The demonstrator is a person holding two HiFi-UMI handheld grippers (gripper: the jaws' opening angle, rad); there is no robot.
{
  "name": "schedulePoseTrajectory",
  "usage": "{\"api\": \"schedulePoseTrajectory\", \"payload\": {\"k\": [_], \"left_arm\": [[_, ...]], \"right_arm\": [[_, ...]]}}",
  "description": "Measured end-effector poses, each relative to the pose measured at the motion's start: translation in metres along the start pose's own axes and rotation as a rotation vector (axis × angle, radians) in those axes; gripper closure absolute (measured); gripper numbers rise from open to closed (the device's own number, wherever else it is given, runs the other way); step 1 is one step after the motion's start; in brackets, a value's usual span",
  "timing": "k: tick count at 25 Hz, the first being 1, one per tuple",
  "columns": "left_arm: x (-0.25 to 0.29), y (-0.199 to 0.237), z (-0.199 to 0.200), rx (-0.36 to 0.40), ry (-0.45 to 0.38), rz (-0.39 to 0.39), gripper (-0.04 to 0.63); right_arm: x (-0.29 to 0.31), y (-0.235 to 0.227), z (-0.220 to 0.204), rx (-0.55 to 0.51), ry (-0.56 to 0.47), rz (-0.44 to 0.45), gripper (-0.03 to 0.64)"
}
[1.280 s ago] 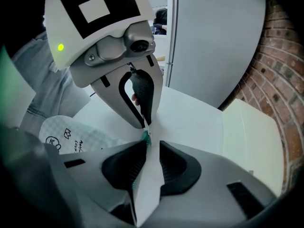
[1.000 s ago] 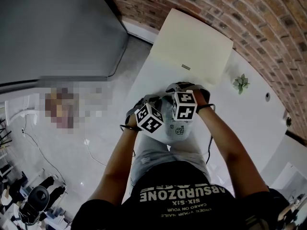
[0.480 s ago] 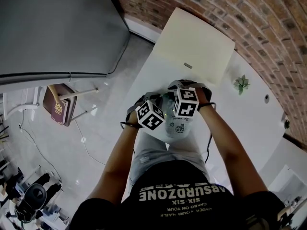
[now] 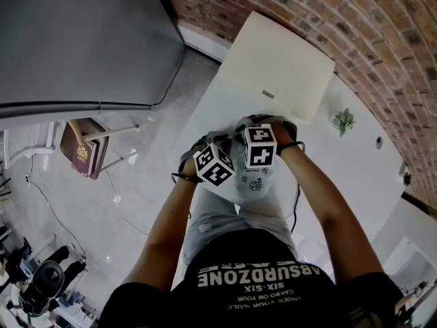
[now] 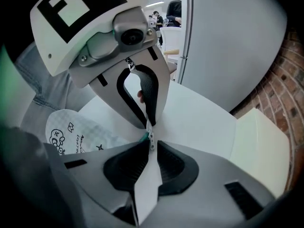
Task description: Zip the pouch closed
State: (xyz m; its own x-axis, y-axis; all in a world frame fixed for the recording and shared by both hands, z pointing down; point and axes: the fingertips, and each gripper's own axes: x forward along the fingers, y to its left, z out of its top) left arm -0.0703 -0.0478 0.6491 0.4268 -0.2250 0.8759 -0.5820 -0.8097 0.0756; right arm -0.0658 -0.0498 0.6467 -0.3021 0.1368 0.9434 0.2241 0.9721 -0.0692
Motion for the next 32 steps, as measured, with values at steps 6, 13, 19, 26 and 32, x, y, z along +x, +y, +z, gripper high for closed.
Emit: {"api": "schedulePoseTrajectory", "payload": {"k": [6,13,19,26,32], "left_arm": [[-0.0001,-0.0001,-0.0002,0.001,0.017,-0.003,0.568],[0.0007,-0.0005,0.0002,0.010,0.017,-0.004,0.568],[0.0018,0.0007,-0.0008,-0.030,0.020,0.002,0.568],[0.0033,0.0013,0.0005,-0.094,0.020,0.017,0.569],[0.0025,0.0010,0.0003,-0.129,0.012,0.030,0.569]], "right_arm": [[-0.0005,0.0045,0.0020,-0.053,0.019,0.019,0.604],[0.0014,0.0047,-0.0014,-0.053,0.001,-0.023,0.606],[0.0004,0.0034,0.0013,-0.024,0.007,-0.002,0.609],[-0.0028,0.0016,-0.0036,0.089,-0.060,-0.012,0.617],[-0.0067,0.0031,-0.0048,0.057,-0.050,-0.015,0.617]]}}
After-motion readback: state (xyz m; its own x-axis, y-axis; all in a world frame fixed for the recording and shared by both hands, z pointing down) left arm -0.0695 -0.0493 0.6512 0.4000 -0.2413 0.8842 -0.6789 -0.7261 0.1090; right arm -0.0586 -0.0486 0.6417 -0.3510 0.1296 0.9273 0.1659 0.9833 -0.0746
